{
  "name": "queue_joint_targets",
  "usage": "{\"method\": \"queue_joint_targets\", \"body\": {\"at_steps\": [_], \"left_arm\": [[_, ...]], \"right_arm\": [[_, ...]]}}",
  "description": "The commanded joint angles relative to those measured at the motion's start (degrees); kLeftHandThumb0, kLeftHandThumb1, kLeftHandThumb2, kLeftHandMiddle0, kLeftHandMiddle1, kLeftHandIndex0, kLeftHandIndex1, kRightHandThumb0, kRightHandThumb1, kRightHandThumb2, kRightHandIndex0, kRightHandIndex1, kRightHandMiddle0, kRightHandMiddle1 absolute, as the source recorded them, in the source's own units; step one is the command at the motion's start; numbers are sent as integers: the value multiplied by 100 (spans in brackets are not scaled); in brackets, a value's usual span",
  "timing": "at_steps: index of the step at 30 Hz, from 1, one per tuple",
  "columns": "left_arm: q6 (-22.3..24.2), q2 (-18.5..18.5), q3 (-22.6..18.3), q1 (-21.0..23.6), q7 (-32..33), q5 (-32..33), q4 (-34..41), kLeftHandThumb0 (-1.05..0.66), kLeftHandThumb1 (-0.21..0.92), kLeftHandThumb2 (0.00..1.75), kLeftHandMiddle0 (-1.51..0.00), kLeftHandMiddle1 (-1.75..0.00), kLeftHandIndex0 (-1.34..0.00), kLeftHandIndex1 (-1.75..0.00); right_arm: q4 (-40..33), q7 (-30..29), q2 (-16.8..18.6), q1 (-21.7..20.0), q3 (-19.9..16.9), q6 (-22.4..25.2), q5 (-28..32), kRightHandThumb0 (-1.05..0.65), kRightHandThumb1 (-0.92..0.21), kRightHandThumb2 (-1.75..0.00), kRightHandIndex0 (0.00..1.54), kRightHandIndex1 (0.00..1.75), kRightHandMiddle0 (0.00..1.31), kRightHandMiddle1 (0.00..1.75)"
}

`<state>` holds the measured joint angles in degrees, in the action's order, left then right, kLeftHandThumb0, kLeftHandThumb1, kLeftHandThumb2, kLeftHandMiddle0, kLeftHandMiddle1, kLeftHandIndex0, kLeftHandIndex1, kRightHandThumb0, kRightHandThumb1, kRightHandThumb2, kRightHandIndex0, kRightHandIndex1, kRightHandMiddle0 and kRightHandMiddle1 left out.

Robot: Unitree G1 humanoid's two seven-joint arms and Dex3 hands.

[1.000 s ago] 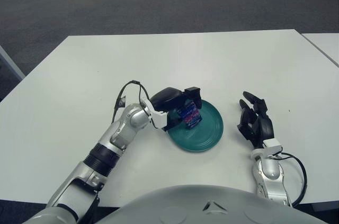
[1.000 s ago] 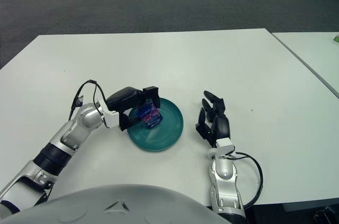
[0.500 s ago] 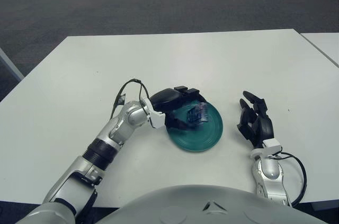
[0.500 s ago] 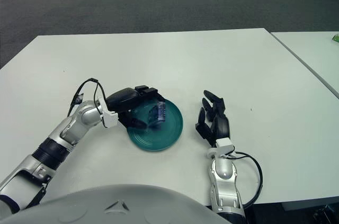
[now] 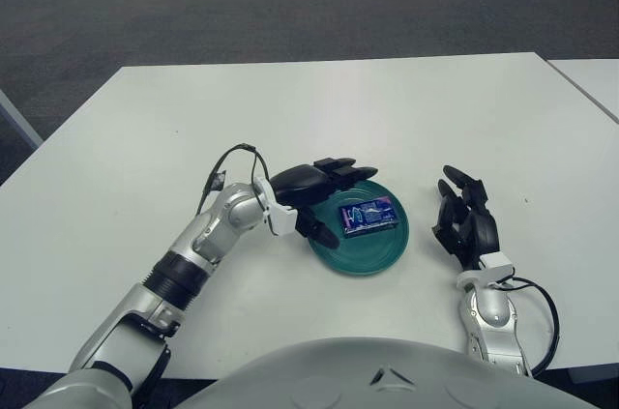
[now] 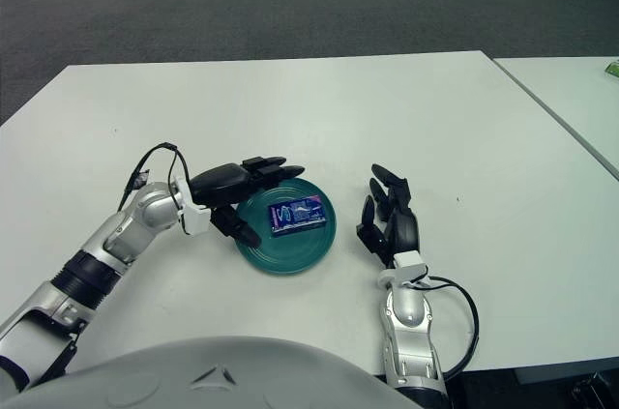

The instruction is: Put the gum into the plate.

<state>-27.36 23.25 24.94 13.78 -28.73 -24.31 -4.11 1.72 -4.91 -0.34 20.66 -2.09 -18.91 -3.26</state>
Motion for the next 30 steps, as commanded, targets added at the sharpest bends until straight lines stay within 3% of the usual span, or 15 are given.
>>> {"method": "queue_joint_targets", "body": {"at_steps": [1,11,14,17,22,26,29,30], "left_arm": [[159,62,-134,113,-74,116,182,-105,92,19,0,0,0,0],[622,28,-366,-175,80,86,680,-105,92,20,0,0,0,0],[1121,-155,-626,-475,201,412,888,-105,92,18,0,0,0,0],[1298,-248,-761,-689,333,559,960,-105,92,18,0,0,0,0],[1340,-698,-1183,-1408,988,1121,397,-105,92,52,0,0,0,0],[2370,-1356,-1540,-1672,1442,1646,622,-105,92,79,0,0,0,0],[2891,-1762,-1713,-1708,1839,1785,629,-105,92,89,0,0,-1,0],[3012,-1901,-1769,-1714,1985,1828,617,-105,92,93,-8,-1,0,-16]], "right_arm": [[750,8,171,304,111,648,9,-81,-92,-92,33,0,0,71],[733,44,172,306,122,679,42,-80,-92,-92,34,1,0,70],[713,52,173,316,137,683,37,-80,-92,-92,34,1,0,70],[705,51,173,322,139,685,37,-81,-92,-92,34,1,0,70],[702,55,165,329,125,704,50,-81,-92,-92,35,1,0,70],[680,73,168,335,113,713,90,-80,-92,-92,36,2,0,71],[683,100,176,337,100,688,138,-80,-92,-92,37,2,0,72],[682,113,178,340,95,678,157,-79,-92,-91,38,2,0,74]]}}
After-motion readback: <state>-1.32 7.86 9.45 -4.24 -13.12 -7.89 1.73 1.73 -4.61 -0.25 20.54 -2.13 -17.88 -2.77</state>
